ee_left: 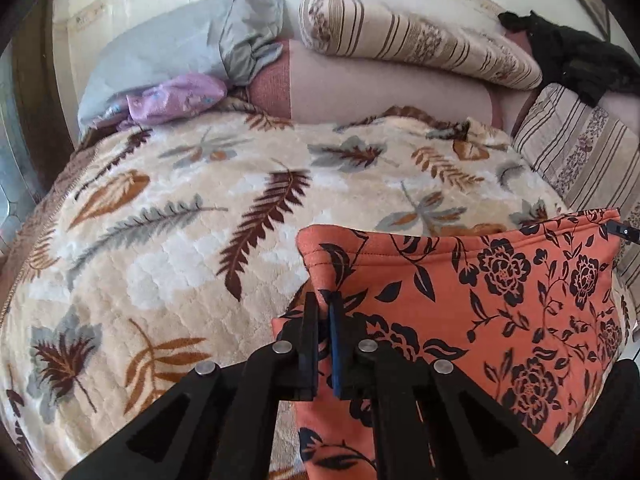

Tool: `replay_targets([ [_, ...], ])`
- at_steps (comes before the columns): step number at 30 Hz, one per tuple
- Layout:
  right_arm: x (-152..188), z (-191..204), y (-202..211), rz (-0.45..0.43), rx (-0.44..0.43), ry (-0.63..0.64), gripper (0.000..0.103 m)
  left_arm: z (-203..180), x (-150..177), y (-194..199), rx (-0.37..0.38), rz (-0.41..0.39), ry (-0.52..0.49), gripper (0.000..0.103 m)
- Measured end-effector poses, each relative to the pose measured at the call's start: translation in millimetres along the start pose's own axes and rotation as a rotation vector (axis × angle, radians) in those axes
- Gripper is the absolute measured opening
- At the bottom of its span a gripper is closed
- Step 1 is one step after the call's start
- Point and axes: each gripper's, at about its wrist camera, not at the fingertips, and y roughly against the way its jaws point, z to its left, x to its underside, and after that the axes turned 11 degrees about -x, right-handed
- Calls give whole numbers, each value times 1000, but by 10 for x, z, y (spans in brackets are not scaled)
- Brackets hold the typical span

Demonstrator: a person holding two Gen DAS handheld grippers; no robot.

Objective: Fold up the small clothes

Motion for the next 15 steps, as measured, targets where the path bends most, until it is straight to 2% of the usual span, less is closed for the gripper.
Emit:
replay_targets([
  [3,34,172,423,-80,-65,-25,9,83,-6,566,16,-89,39,4],
  [5,-32,187,518,-84,-84,-33,9,136,-94,672,-24,-103,32,4],
  [6,-104,115,470,-74,-82,-45,9,170,-159,603,-40,-93,28,4],
  [8,-237,-167,149,-25,-45,-73,9,249,-273,212,-68,-20,52,4],
  [9,-262,-373,-83,20,-25,-109,9,276,-301,-128,-94,52,52,4],
  [11,-159,-950,-703,143,-5,-314,13,308,-207,-730,-205,190,57,4],
  [12,-37,-1140,-959,222,23,-400,17,325,-125,-888,-213,254,82,4],
  [13,72,-1217,-1080,247,29,-441,19,344,-65,-901,-171,275,124,4],
  [14,115,-1186,-1001,176,24,-436,20,343,-18,-820,-102,248,162,4],
  [15,150,-1124,-902,137,25,-416,28,307,28,-703,-43,206,163,12],
])
